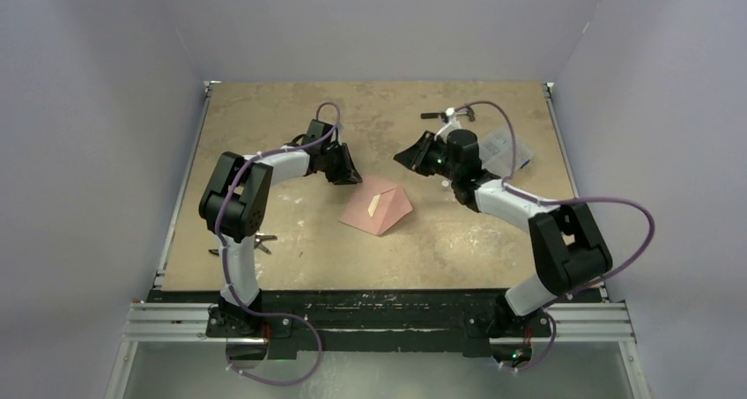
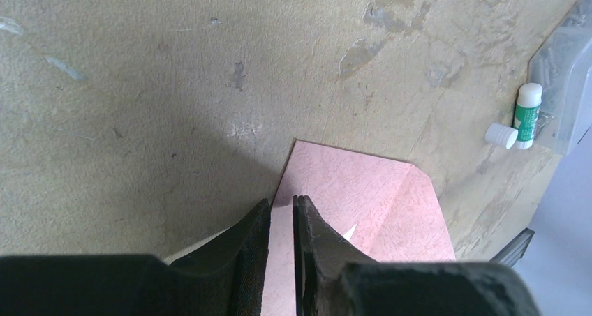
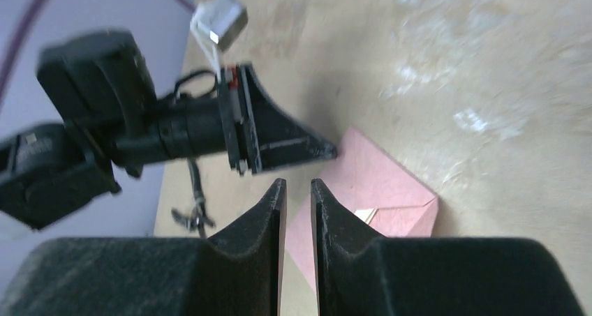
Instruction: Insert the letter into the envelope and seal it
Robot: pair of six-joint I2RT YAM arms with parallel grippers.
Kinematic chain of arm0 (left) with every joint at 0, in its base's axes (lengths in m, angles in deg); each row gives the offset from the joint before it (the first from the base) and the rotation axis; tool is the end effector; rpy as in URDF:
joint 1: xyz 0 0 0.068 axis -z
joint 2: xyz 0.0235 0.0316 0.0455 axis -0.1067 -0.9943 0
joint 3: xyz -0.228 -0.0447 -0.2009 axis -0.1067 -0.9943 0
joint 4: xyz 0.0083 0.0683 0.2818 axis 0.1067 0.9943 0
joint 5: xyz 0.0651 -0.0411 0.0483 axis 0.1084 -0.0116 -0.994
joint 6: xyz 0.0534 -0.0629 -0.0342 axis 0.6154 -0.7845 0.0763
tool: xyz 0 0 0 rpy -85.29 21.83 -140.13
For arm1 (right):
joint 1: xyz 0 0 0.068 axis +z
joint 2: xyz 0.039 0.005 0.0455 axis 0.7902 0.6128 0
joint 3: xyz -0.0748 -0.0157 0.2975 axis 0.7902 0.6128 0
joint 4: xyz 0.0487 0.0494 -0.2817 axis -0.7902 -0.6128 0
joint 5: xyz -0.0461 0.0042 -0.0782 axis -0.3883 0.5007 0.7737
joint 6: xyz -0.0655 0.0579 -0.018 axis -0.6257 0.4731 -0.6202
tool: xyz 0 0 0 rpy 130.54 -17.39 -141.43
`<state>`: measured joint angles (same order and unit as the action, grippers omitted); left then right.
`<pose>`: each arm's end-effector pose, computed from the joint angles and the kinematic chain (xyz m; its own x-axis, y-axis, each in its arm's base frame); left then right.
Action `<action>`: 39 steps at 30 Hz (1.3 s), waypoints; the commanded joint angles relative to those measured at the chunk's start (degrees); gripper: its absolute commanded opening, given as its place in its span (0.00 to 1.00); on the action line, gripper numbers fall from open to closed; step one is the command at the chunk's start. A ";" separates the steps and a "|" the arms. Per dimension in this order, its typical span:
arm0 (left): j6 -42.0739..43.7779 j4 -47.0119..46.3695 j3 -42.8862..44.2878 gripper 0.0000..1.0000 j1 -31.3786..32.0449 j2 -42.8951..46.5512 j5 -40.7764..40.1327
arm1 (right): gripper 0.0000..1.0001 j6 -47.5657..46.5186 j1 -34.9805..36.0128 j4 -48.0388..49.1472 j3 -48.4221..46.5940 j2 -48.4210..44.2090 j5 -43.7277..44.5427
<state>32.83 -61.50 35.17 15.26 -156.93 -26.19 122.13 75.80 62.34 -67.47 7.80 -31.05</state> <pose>0.4300 -0.1967 0.1155 -0.9153 -0.2893 -0.2801 -0.0776 0.8092 -0.5824 0.3624 0.1869 0.2149 -0.6771 0.4330 -0.5950 -0.2618 0.6139 0.7447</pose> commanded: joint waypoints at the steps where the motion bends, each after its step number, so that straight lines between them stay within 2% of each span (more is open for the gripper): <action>1: 2.16 7.41 -3.67 0.19 0.15 -3.75 -4.54 | 0.21 0.40 -0.73 -17.27 -3.56 -4.53 16.47; 4: 2.11 7.39 -3.58 0.19 0.15 -3.93 -4.46 | 0.20 -1.00 -0.68 -24.58 -3.31 -3.45 18.10; 11: 1.92 7.47 -3.27 0.19 0.15 -3.61 -4.37 | 0.15 -2.23 -0.35 -28.49 0.17 -1.56 13.44; 14: 1.65 7.46 -3.09 0.19 0.15 -2.90 -4.18 | 0.15 -3.38 -0.30 -26.97 0.53 -0.52 9.30; 19: 0.96 7.60 -3.46 0.19 0.15 -2.40 -4.43 | 0.14 -5.43 -0.05 -19.64 0.25 4.88 -6.14; 23: -0.07 7.41 -4.37 0.19 0.15 -2.21 -4.40 | 0.14 -4.74 0.53 -14.90 -0.28 6.74 -11.26; 28: -1.17 6.41 -6.28 0.19 0.15 -1.73 -4.56 | 0.14 -4.33 2.22 -10.88 -3.11 7.99 -12.16; 39: -0.78 5.61 -6.69 0.19 0.15 -1.22 -3.26 | 0.14 -8.86 5.02 -14.71 -9.62 17.34 -10.35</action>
<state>30.06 -65.18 31.72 15.00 -155.60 -26.08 116.51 79.93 48.86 -75.01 23.74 -41.54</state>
